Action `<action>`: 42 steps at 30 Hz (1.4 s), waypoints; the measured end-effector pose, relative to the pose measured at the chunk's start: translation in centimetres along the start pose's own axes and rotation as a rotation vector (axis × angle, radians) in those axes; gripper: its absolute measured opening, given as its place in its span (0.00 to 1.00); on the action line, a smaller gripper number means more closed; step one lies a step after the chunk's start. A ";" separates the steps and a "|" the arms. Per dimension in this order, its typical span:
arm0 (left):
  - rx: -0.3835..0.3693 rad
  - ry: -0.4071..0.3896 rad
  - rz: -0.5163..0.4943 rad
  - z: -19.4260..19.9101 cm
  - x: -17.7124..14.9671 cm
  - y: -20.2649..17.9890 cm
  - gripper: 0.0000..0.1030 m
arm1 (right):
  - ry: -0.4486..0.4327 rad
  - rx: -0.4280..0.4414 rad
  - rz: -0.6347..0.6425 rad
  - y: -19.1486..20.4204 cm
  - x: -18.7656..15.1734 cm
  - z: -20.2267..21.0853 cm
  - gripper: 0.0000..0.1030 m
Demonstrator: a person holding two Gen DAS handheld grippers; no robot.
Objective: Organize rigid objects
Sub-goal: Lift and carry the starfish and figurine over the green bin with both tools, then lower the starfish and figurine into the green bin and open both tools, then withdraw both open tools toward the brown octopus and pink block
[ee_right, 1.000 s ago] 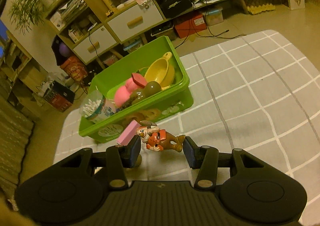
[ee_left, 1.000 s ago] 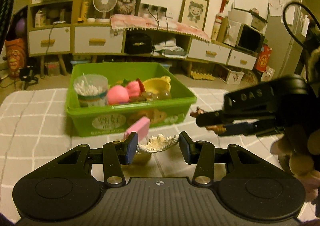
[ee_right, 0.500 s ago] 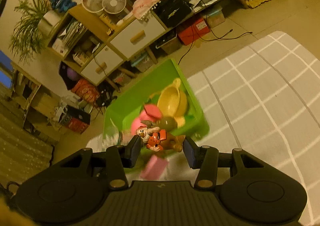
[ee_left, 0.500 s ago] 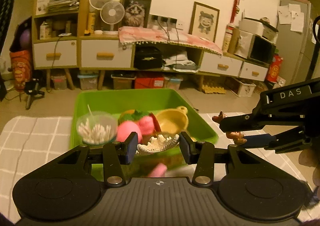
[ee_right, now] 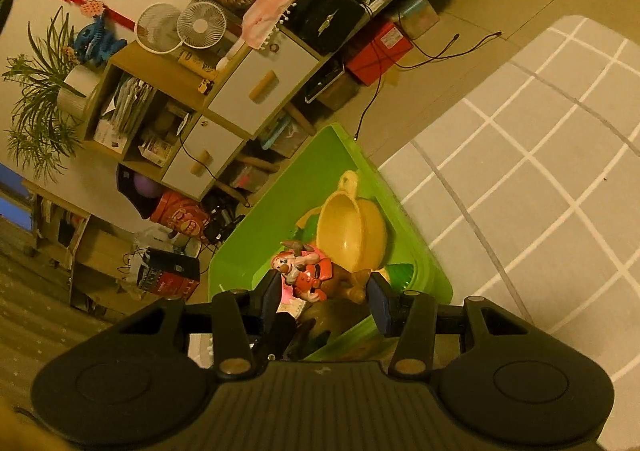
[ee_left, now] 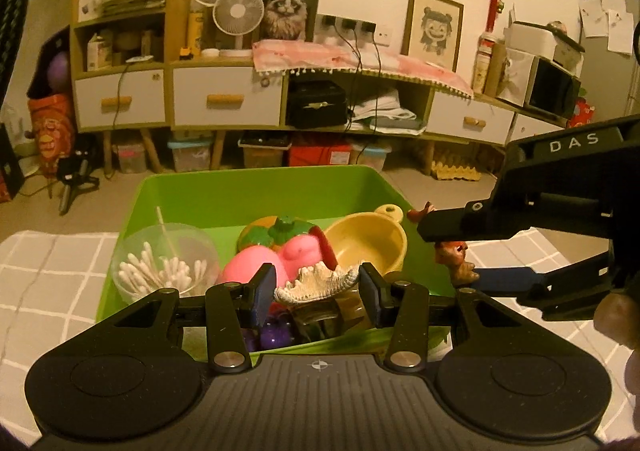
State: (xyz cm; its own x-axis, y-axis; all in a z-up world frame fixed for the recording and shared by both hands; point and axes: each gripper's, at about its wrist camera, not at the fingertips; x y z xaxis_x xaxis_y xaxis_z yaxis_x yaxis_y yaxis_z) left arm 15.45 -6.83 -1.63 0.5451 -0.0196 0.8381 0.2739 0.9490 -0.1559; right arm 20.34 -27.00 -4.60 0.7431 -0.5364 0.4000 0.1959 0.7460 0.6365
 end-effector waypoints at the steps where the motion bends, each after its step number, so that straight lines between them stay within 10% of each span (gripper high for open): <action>1: 0.002 0.002 0.001 -0.1 0.0 0.0 0.49 | 0.000 -0.005 -0.001 -0.1 0.0 -0.2 0.31; 10: 0.010 0.001 0.016 -0.3 -0.4 0.0 0.54 | 0.001 -0.004 -0.028 0.0 -0.1 -1.0 0.33; 15: 0.001 -0.016 0.021 0.3 -0.4 0.1 0.72 | -0.009 0.027 -0.041 0.5 -0.2 -0.4 0.54; 42: -0.003 0.034 0.023 6.6 -1.8 0.7 0.87 | 0.005 -0.037 0.041 0.8 -4.9 6.5 0.55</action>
State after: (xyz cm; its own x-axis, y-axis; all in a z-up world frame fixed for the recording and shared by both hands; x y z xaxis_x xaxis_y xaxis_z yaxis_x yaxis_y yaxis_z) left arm 9.47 -4.03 0.17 0.5780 -0.0089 0.8160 0.2633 0.9485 -0.1762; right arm 12.70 -26.32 -1.80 0.7539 -0.5033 0.4222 0.1888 0.7816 0.5945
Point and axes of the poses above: each gripper's, at about its wrist camera, not at the fingertips, and z roughly against the way its jaws point, y to its left, x to its top, and after that the axes turned 6 degrees about -x, right-handed
